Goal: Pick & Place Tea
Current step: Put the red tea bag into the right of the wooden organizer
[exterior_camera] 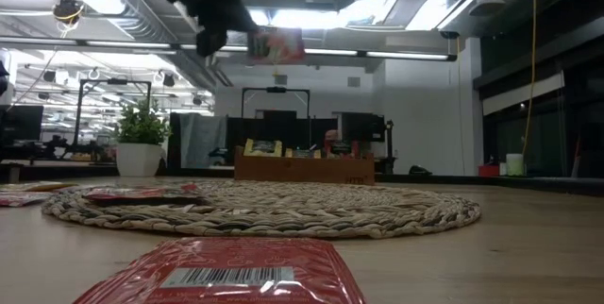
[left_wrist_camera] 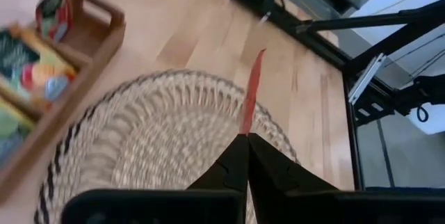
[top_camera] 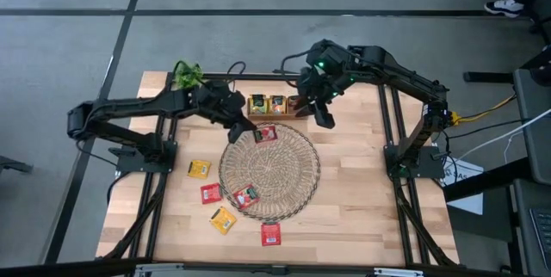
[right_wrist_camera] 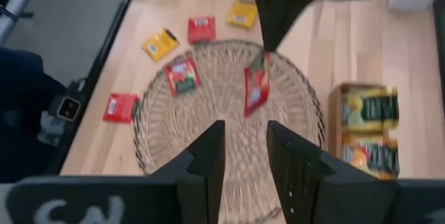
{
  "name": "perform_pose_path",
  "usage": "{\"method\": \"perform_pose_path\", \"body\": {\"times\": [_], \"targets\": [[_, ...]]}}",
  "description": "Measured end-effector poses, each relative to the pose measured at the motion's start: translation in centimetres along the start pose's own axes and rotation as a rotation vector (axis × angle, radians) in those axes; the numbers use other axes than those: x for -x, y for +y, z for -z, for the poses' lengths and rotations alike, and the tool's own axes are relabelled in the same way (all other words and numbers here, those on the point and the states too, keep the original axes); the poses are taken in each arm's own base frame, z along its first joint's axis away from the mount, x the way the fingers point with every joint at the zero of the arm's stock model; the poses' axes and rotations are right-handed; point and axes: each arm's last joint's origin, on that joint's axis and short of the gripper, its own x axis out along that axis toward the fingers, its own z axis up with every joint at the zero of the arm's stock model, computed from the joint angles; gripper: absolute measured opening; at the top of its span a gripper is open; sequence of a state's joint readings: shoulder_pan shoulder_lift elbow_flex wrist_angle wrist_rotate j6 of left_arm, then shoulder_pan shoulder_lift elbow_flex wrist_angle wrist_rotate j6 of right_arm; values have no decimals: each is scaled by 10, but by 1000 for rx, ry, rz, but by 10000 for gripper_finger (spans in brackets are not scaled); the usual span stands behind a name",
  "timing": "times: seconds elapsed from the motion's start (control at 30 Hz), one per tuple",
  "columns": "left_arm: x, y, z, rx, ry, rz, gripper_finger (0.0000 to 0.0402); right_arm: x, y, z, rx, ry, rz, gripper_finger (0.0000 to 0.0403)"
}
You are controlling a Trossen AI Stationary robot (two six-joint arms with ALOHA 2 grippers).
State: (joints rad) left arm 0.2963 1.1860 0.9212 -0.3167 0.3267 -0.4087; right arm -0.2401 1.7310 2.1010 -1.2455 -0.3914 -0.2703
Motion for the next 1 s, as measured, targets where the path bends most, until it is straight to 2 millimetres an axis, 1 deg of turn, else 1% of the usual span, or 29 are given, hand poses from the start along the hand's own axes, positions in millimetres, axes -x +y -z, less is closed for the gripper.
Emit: {"method": "perform_pose_path", "body": {"times": [0.1,0.23,0.4,0.57,0.67,0.9,1.0], "targets": [[-2,-5,-12,-44,-18,7,2,-4,-2,-2,-6,-11,0,108],[-8,-8,-26,-90,-6,4,2,-12,-6,-2,-62,11,-6,108],[-15,-14,-45,-157,-11,11,2,-22,-9,-1,-88,34,-40,109],[-21,-18,-58,-200,5,13,2,-27,-10,0,-110,56,-46,109],[-22,-21,-65,-217,2,52,2,-27,-10,1,-114,67,-45,109],[-21,-23,-67,-224,-1,57,2,-28,-10,4,-120,94,-44,109],[-21,-23,-67,-224,0,57,2,-34,-12,5,-128,118,-43,122]]}}
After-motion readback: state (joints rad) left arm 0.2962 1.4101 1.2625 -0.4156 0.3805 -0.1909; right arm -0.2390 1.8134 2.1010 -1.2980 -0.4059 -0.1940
